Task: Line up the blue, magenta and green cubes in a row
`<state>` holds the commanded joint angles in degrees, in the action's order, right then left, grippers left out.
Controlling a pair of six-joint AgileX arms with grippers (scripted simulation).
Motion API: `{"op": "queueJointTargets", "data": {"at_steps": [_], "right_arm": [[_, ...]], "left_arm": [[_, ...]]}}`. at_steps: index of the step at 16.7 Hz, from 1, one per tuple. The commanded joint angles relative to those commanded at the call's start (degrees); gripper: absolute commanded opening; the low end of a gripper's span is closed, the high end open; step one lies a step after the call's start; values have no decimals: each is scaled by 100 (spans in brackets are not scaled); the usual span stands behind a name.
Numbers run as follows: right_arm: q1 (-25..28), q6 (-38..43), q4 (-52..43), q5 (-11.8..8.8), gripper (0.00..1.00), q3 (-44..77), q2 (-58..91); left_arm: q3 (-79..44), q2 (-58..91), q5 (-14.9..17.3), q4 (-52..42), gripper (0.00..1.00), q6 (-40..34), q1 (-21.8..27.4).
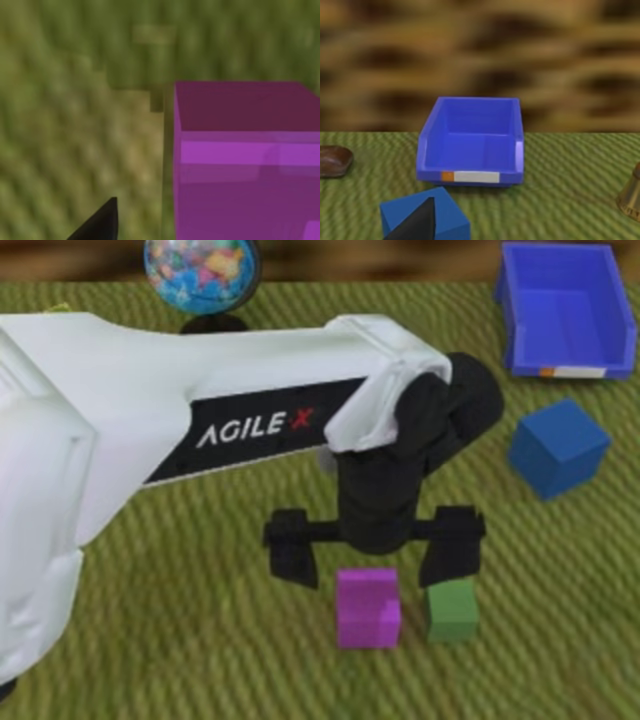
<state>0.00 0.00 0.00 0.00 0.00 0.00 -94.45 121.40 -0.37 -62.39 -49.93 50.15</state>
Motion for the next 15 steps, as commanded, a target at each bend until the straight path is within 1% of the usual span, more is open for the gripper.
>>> {"op": "queueJointTargets", "data": {"at_steps": [3, 9, 12, 15], "right_arm": [[0, 0, 0, 0, 100, 0, 0], [5, -9, -42, 1, 100, 56, 56], [57, -91, -417, 1, 100, 579, 585], [158, -247, -1091, -4, 100, 1629, 1652]], "left_arm": [[-306, -162, -28, -447, 100, -10, -48], [-271, -210, -30, -427, 100, 5, -50], [132, -689, -47, -139, 100, 148, -289], [950, -1625, -54, 398, 100, 464, -742]]}}
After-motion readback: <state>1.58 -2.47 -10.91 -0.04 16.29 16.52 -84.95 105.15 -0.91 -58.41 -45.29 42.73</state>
